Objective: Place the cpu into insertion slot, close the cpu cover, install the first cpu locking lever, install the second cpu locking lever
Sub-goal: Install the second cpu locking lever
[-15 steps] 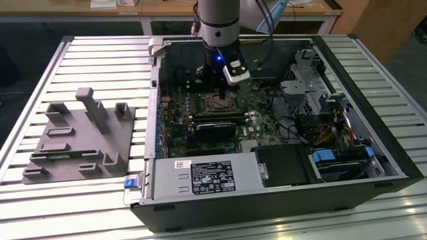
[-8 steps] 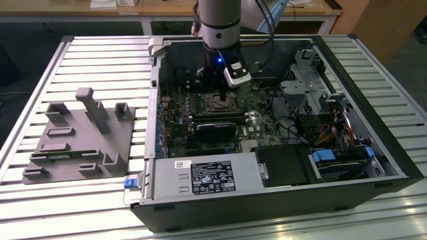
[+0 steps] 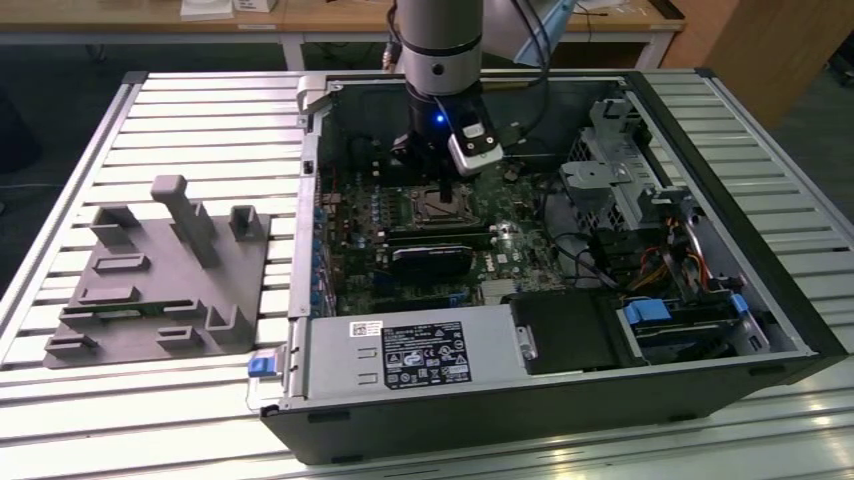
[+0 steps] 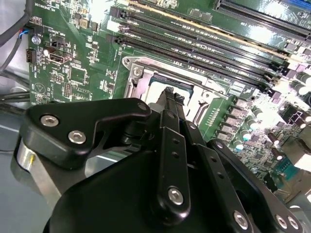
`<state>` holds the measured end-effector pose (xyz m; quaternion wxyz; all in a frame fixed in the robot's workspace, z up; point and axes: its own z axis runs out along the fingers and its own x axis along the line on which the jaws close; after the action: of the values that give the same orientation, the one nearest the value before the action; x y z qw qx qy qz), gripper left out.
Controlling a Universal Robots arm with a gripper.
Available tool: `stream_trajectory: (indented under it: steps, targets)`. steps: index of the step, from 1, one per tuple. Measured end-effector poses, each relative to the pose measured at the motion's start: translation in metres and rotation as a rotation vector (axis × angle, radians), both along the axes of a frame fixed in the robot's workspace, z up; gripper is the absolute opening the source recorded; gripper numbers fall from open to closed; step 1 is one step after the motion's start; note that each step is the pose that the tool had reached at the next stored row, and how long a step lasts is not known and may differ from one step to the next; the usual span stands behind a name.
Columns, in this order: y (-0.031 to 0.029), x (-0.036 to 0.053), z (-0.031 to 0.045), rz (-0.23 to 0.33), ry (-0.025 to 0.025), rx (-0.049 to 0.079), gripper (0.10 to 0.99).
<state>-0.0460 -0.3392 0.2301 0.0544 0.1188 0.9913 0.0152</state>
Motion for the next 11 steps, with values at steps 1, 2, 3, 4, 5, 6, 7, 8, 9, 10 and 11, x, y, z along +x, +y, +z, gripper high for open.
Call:
stream_trajectory:
  steps: [1,2,3,4,5,6,7,8,9,10,11]
  targets:
    - [0.0000,0.0000,0.0006,0.000,0.0001,0.000,0.106]
    - [0.0000,0.0000,0.0008,0.000,-0.0001,0.000,0.106]
    - [0.0000,0.0000,0.0008,0.000,-0.0002,0.000,0.106]
    - [0.0000,0.0000,0.0008,0.000,-0.0002,0.000,0.106]
    - [0.0000,0.0000,0.0009,0.000,-0.0001,0.000,0.106]
    - [-0.0004,0.0001,0.0010,0.000,0.0001,0.000,0.106]
    - [-0.0007,0.0002,0.0010,0.000,0.0001,0.000,0.106]
    - [-0.0012,0.0003,0.0010,0.000,0.0001,0.000,0.106]
    - [-0.0018,0.0003,0.0010,0.000,0.0000,0.000,0.106]
    - [-0.0025,0.0005,0.0010,0.000,0.0000,0.000,0.106]
    - [-0.0033,0.0006,0.0010,0.000,0.0001,0.000,0.106]
